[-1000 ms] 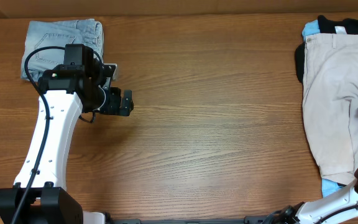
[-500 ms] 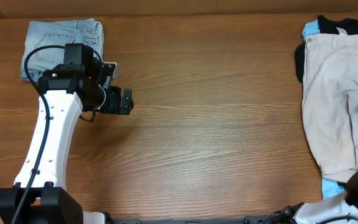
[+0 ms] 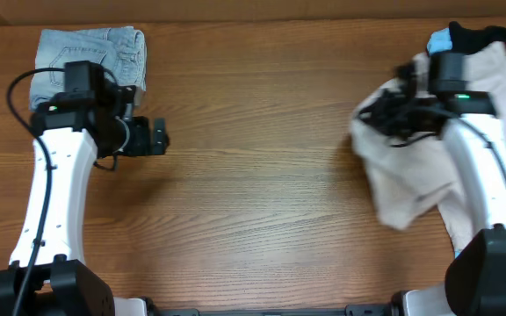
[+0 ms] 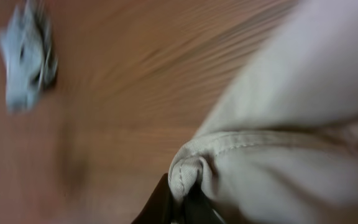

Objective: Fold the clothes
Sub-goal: 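Grasp the beige khaki shorts with the right gripper and lift, then drag the held beige shorts left onto the table center, release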

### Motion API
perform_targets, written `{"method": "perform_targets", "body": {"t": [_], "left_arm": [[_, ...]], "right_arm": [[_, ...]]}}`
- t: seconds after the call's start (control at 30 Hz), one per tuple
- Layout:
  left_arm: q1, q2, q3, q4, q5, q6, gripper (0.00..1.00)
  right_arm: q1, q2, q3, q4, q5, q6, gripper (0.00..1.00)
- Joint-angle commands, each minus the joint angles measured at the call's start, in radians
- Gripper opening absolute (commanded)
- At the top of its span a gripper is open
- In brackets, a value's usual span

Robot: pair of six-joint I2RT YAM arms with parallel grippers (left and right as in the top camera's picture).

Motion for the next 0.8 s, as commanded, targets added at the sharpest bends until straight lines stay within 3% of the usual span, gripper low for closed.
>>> {"method": "perform_targets", "body": {"t": [0.0,0.17,0.27,0.33,0.5,0.57,0.77], "left_arm": [[0.071,-0.003,0.019,0.002,-0.006,-0.025,1.00],[0.120,-0.003,0.019,0.002,-0.006,-0.024,1.00],[0.126,-0.003,0.019,0.002,-0.006,-0.024,1.00],[0.126,-0.003,0.019,0.002,-0.005,-0.024,1.00],[0.123,-0.003,0.019,0.002,0.030,-0.017,1.00],[0.123,-0.003,0.019,0.002,0.052,0.002,1.00],[0.123,-0.003,0.019,0.011,0.054,0.003,1.00]], "right_arm": [[0.259,-0.016,0.004,0.020,-0.069,0.004,0.09],[0.560,-0.015,0.004,0.032,0.010,0.057,0.26],[0.669,-0.015,0.004,0.027,0.010,0.056,0.40],[0.698,-0.015,0.008,-0.009,0.035,0.057,0.45],[0.571,-0.027,0.018,-0.108,0.168,0.090,0.49],[0.475,-0.028,0.018,-0.110,0.183,0.079,0.57],[0.223,-0.023,-0.009,-0.094,0.273,0.079,0.59]]}}
